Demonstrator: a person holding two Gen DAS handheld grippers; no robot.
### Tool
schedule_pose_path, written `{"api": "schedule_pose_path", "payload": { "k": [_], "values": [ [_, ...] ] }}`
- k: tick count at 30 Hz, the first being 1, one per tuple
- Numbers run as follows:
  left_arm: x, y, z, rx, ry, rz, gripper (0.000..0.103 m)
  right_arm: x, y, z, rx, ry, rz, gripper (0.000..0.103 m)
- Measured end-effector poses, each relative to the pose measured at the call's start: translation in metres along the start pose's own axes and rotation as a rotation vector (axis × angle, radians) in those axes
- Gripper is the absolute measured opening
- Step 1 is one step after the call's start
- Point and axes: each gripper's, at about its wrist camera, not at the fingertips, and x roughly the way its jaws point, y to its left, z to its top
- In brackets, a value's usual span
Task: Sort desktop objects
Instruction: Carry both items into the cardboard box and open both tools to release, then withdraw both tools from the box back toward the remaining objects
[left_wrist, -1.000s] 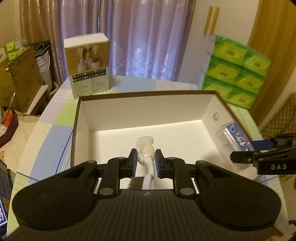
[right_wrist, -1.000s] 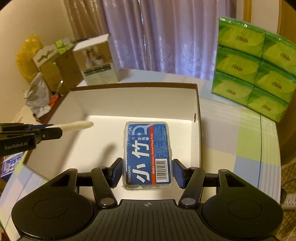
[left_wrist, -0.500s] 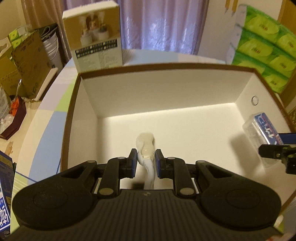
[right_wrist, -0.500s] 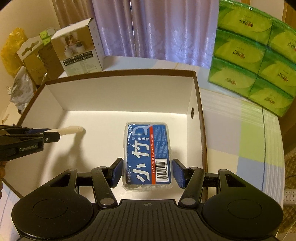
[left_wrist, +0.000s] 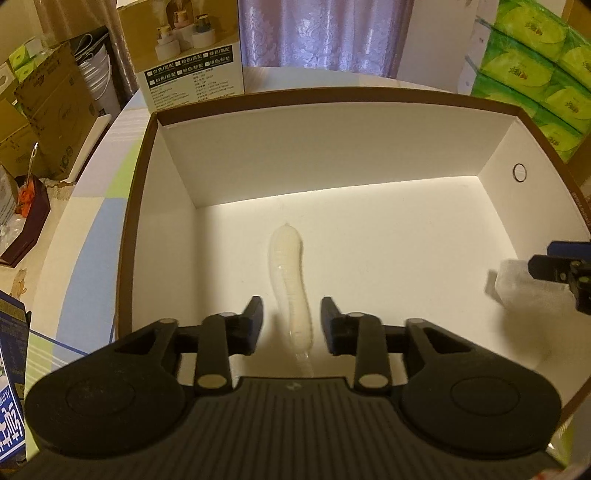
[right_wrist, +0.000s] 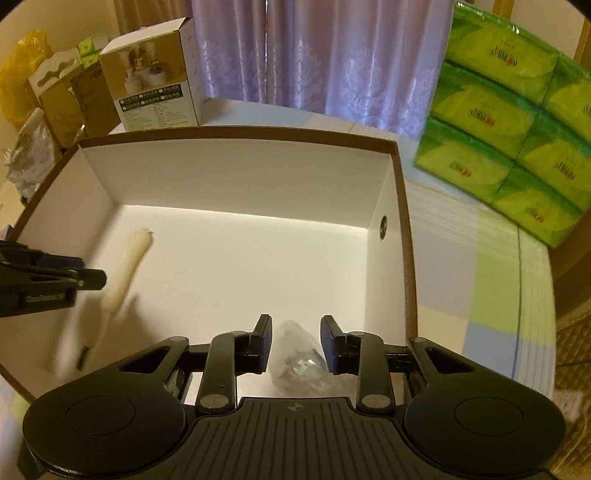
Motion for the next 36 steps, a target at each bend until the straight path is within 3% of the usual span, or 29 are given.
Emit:
{"api": "schedule_pose_path", "payload": {
  "k": [3, 5, 6, 7, 16, 24, 36],
  "values": [
    [-0.005, -0.001, -0.002, 0.014, -0.008, -0.008, 0.037, -0.003, 0.000, 0.000, 0.001, 0.002, 0.010, 0.030],
    [-0.009, -0.002, -0.002, 0.020, -0.010, -0.018, 0.038, -0.005, 0.001, 0.000, -0.010, 0.002, 0.010, 0.038],
    [-0.010, -0.003, -0.002, 0.024, -0.013, -0.022, 0.040, -0.007, 0.001, -0.001, -0.010, -0.002, 0.011, 0.048],
    [-0.012, -0.004, -0.003, 0.028, -0.016, -0.025, 0.045, -0.010, 0.001, -0.002, -0.013, -0.009, 0.012, 0.057],
    [-0.046, -0.014, -0.016, 0.059, -0.070, -0.038, 0.075, -0.039, 0.002, -0.016, -0.031, -0.057, 0.062, 0.089],
    [-0.077, -0.018, -0.033, 0.054, -0.103, -0.023, 0.086, -0.066, -0.001, -0.035, 0.007, -0.092, 0.071, 0.098],
    [-0.124, -0.028, -0.063, 0.065, -0.164, -0.026, 0.088, -0.106, 0.002, -0.065, 0.045, -0.145, 0.087, 0.101]
  ]
}}
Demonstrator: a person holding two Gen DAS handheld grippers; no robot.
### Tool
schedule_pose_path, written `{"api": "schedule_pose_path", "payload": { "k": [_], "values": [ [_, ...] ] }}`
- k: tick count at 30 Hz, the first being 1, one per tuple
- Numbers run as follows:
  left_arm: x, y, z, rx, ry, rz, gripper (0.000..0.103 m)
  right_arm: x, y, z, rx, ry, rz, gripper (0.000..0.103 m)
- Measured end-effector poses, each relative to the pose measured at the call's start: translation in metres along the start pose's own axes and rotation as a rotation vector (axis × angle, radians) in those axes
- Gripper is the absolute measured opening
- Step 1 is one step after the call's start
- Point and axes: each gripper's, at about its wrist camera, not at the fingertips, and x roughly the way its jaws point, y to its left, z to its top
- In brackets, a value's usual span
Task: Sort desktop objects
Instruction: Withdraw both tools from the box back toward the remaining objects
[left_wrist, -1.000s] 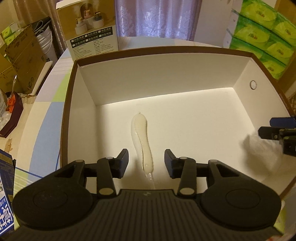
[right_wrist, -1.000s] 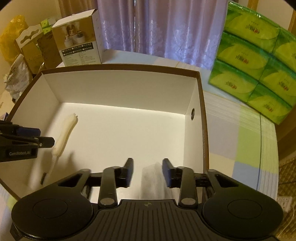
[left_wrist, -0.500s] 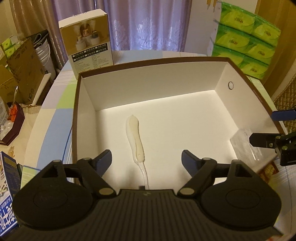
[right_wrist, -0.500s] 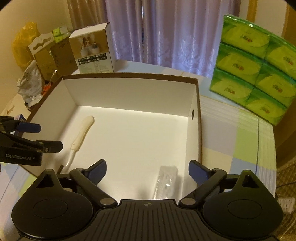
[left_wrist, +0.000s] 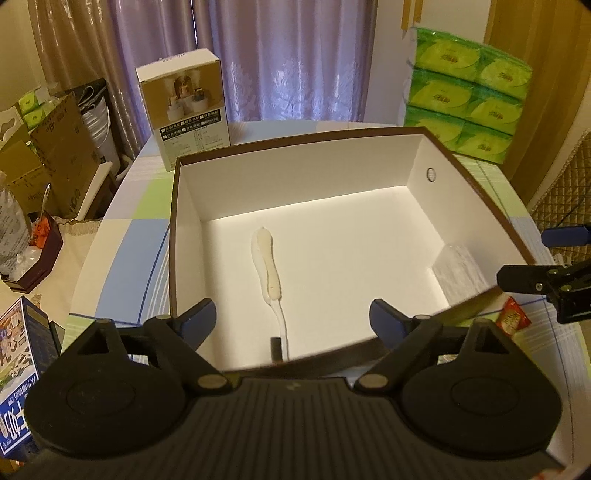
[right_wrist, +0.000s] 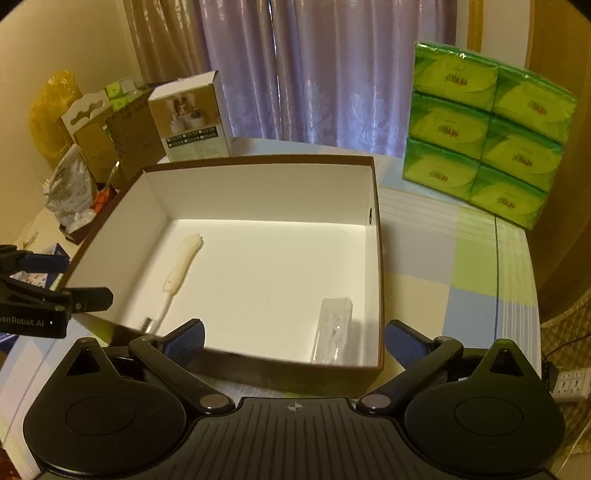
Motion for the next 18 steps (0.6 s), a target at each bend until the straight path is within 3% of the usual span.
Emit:
{"api": "schedule_pose_path", "payload": {
  "k": [18],
  "values": [
    [-0.069, -0.022, -0.062, -0.028, -0.018, 0.003, 0.088, -0.062, 0.015, -0.048, 0.004, -0.046, 0.041, 0.101]
  ]
}}
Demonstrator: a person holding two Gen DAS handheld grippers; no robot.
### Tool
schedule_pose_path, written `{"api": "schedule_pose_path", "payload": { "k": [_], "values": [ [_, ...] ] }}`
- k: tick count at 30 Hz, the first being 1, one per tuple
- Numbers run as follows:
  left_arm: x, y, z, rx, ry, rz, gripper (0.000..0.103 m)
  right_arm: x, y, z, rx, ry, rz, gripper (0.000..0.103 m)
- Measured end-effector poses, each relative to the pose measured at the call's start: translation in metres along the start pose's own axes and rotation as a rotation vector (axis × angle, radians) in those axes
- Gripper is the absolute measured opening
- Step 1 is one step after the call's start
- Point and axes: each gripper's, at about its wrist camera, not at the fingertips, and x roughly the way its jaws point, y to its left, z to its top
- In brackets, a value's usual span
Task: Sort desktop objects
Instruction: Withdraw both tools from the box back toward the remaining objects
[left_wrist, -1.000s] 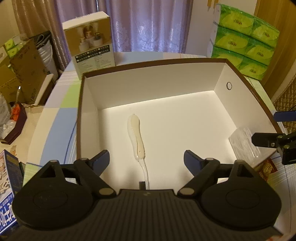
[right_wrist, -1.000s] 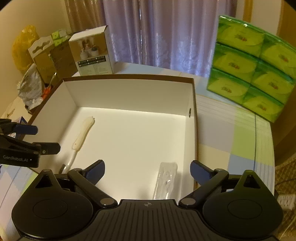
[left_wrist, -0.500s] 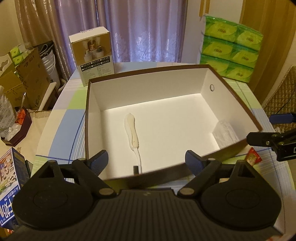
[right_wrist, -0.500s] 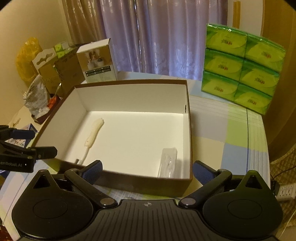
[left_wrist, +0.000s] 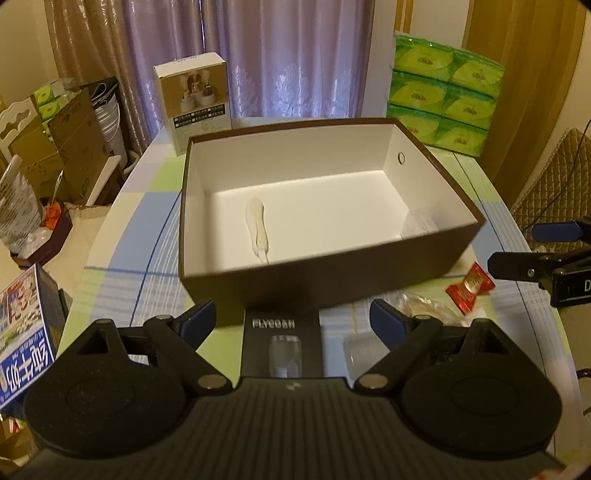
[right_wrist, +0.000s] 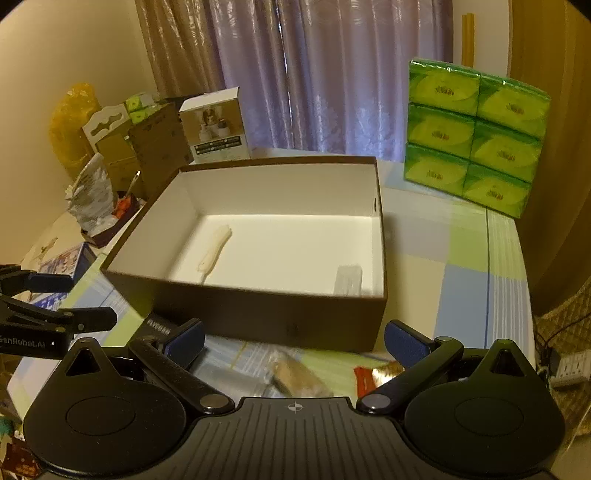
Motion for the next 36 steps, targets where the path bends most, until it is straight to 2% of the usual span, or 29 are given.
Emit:
{"api": "schedule_pose_path", "payload": {
  "k": [21, 36],
  "values": [
    [-0.061, -0.038, -0.058, -0.024, -0.018, 0.029, 0.088, -0.060, 0.003, -0.050, -0.012, -0.026, 0.060, 0.101],
    [-0.070, -0.054, -0.102, -0.056, 0.016, 0.027, 0.088, -0.068, -0.005, -0.092, -0.014, 0.025, 0.066, 0.101]
  ]
}}
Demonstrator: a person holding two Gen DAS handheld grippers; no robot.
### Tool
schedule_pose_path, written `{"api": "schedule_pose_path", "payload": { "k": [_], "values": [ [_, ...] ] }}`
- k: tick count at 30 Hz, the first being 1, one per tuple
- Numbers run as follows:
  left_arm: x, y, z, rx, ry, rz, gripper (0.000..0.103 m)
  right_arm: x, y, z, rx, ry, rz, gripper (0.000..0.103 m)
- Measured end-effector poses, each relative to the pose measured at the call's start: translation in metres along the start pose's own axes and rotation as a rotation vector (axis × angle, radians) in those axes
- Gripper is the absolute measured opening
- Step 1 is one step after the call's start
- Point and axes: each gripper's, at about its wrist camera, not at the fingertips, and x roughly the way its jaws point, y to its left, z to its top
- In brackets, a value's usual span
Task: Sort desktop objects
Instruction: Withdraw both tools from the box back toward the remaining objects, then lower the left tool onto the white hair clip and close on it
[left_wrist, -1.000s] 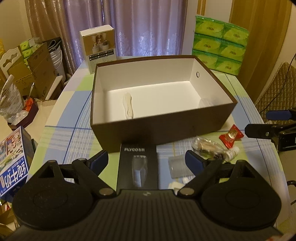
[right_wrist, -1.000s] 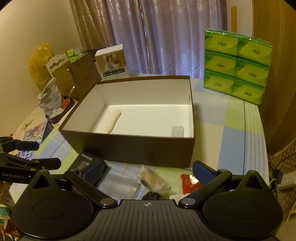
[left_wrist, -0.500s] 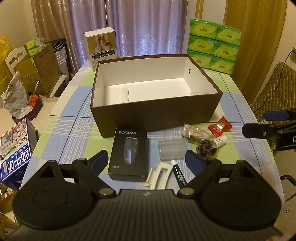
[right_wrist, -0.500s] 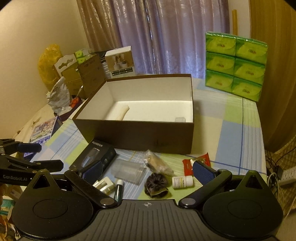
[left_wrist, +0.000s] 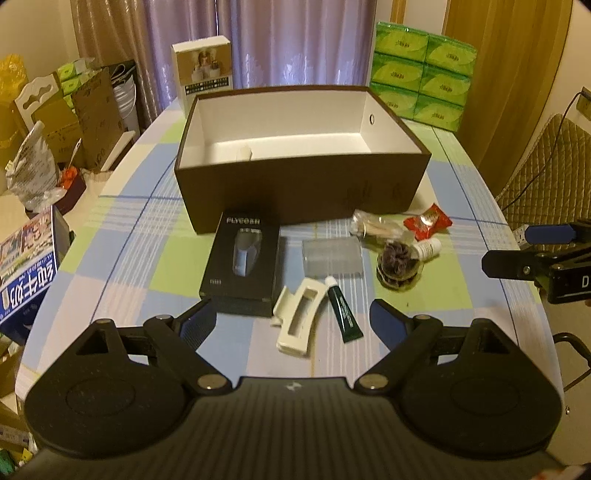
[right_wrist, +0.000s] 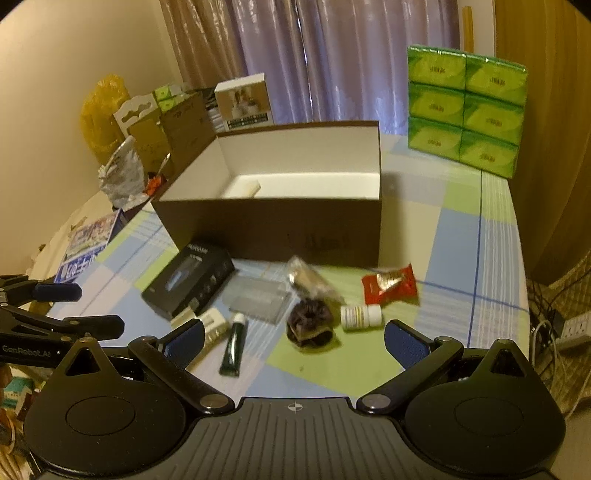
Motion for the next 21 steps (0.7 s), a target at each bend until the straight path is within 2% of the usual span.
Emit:
{"api": "schedule_pose_path", "payload": {
  "k": [10, 21],
  "values": [
    [0.010, -0.005, -0.016, 0.001, 0.024, -0.010, 0.088, 0.012, -0.007, -0.022, -0.003, 0.042, -0.028, 0.101],
    [0.030, -0.010, -0.022, 0.059, 0.000, -0.037, 0.086, 0.028, -0.013, -0.030, -0.014, 0.028, -0.035, 0.101]
  ]
}}
